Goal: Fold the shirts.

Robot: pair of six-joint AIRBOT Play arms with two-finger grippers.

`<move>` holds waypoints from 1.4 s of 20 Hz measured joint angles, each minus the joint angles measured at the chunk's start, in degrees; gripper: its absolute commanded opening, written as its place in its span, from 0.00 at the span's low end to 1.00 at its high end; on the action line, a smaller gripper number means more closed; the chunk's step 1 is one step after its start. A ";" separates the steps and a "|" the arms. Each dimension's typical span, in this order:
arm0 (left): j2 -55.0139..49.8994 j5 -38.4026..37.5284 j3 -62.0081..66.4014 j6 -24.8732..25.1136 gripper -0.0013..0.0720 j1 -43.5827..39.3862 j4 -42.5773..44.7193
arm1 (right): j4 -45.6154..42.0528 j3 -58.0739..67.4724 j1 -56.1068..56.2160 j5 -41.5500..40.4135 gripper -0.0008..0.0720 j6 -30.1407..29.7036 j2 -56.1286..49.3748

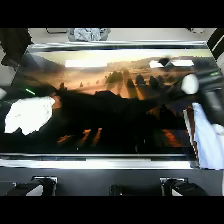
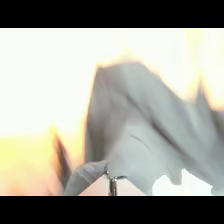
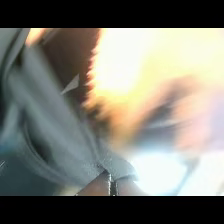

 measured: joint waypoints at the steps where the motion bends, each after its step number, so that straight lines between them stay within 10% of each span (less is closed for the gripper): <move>1: 2.10 -0.15 6.12 -0.33 0.05 3.19 1.20 | -4.22 3.32 -0.02 0.00 0.06 0.81 2.82; 7: 10.67 -1.33 32.92 -3.80 0.05 16.79 3.61 | -17.64 17.31 0.00 2.47 0.06 2.91 20.02; 17: 14.49 -0.48 38.53 -5.57 0.05 19.58 0.92 | -21.05 20.11 -0.02 16.41 0.06 0.46 28.57; 28: -12.94 -9.84 33.81 0.24 0.05 13.73 1.51 | -20.31 19.39 -0.04 11.63 0.06 0.07 -7.56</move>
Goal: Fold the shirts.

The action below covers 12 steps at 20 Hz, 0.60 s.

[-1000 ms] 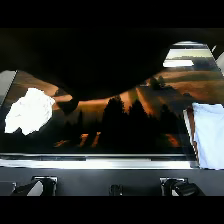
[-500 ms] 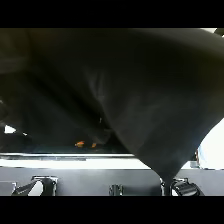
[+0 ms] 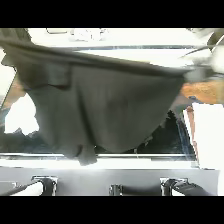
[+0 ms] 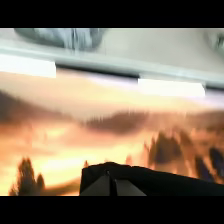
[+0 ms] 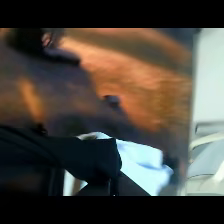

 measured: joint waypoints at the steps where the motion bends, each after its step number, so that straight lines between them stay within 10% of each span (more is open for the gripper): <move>1: -4.70 0.48 -0.81 1.20 0.05 -1.31 0.02 | 0.20 -0.09 -0.04 -2.75 0.06 1.42 -5.25; 9: -30.25 1.40 -2.54 4.13 0.06 -9.62 -0.61 | 8.76 -0.11 -0.07 -20.59 0.06 11.50 -26.32; 10: -31.56 1.01 -2.54 3.43 0.21 -10.40 -0.76 | 9.92 -0.11 -0.07 -21.81 0.09 11.98 -27.08; 12: -32.85 0.11 -1.86 1.20 0.86 -10.84 -0.96 | 11.72 0.55 -0.20 -23.04 0.48 12.55 -27.41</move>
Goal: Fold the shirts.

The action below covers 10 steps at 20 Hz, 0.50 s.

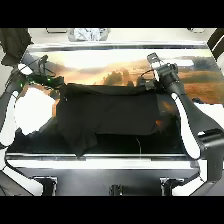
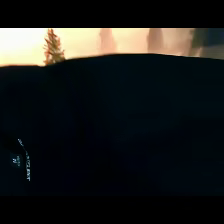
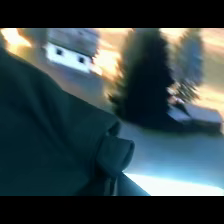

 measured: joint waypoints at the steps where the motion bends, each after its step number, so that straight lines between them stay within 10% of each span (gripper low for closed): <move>1: -0.26 -1.16 0.87 -1.44 0.84 0.31 0.04 | 0.50 0.57 -0.35 0.00 0.49 -0.09 0.68; 3: 0.00 -5.03 3.30 -3.26 0.82 2.05 -0.11 | 1.29 1.51 -1.97 0.83 0.63 -2.80 3.58; 7: 3.65 -15.74 2.84 -5.18 0.82 8.11 1.18 | 3.37 2.21 -9.66 8.96 0.45 -11.43 10.23; 10: 9.57 -20.09 -8.46 -4.83 0.81 11.47 2.71 | 13.31 -0.52 -18.18 20.59 0.51 -19.98 12.09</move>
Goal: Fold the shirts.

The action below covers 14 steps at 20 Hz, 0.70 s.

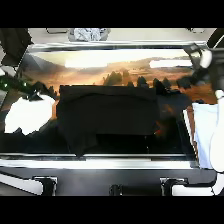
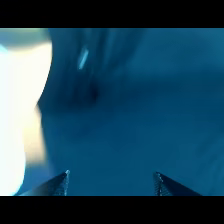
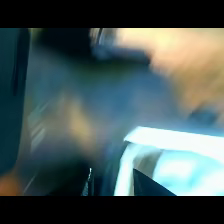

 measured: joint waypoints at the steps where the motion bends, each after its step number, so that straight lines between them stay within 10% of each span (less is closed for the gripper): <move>1: 2.60 -0.02 -6.08 0.76 0.81 0.76 0.37 | 4.57 -1.73 -2.19 2.99 0.62 -2.56 0.31; 12: 12.90 17.88 -43.30 6.75 0.80 1.31 -4.48 | 21.18 -17.97 -7.50 11.13 0.62 -10.86 1.14; 14: 12.79 21.49 -44.13 6.69 0.51 0.17 -5.88 | 21.57 -20.31 -7.45 10.21 0.62 -11.19 1.14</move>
